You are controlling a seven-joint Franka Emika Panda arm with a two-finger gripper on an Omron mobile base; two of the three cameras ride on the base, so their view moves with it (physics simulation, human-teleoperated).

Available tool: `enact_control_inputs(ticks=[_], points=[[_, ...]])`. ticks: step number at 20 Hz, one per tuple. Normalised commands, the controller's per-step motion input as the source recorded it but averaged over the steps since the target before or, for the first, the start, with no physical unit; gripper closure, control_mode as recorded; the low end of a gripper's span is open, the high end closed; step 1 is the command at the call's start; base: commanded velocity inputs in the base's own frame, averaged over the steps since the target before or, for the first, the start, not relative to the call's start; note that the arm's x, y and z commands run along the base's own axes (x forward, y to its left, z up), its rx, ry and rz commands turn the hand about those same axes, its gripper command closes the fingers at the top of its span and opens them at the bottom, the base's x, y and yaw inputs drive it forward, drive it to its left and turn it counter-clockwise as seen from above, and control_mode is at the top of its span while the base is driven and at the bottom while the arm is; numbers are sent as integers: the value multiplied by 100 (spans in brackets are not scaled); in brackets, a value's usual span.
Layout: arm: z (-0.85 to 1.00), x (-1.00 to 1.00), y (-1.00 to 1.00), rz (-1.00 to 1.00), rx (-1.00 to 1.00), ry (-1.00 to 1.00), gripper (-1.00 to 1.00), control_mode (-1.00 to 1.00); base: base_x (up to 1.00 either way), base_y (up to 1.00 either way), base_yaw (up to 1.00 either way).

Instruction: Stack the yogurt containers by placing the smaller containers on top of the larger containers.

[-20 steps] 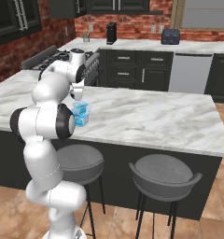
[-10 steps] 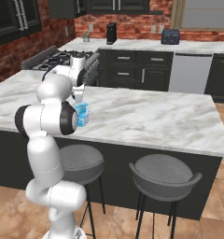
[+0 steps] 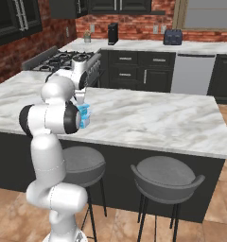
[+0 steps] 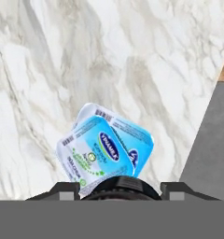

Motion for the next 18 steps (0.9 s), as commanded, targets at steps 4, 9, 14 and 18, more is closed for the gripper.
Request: enact_control_inputs(ticks=[4, 9, 14, 18], points=[[-9, 2, 1, 0, 0, -1, 100, -100, 0, 0, 0], [-8, 2, 9, 0, 0, -1, 100, -100, 0, 0, 0], [-12, 4, 5, 0, 0, 0, 100, -100, 0, 0, 0], [-22, 9, 0, 0, 0, 0, 100, -100, 0, 0, 0]])
